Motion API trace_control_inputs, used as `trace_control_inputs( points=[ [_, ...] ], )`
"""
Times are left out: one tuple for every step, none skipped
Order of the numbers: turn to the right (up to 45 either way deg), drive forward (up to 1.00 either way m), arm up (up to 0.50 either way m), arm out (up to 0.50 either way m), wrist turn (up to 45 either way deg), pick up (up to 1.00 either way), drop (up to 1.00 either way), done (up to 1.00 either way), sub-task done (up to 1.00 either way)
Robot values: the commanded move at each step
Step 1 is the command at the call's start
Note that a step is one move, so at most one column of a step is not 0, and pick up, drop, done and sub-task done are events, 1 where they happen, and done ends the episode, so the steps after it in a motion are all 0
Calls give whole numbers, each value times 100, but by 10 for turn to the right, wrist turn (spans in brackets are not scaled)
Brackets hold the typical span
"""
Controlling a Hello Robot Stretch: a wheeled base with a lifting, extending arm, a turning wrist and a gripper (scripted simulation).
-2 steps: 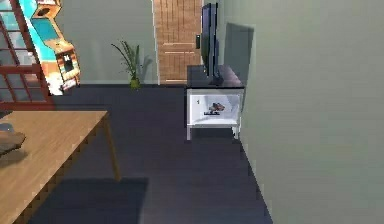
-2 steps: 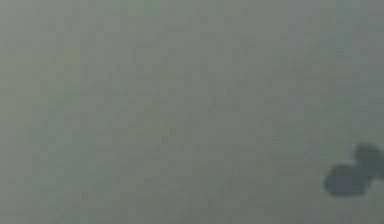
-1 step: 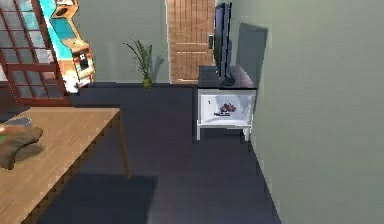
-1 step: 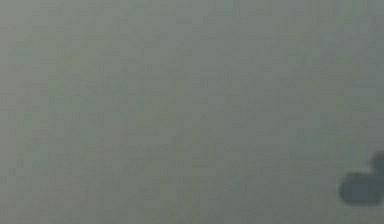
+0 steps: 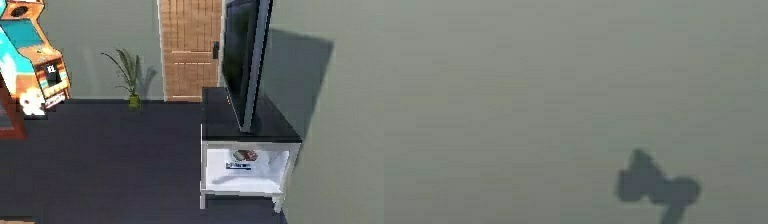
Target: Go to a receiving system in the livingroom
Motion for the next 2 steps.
trace_control_inputs(
  points=[
    [0,20,0,0,0,0,0,0,0],
    [120,0,0,0,0,0,0,0,0]
  ],
)
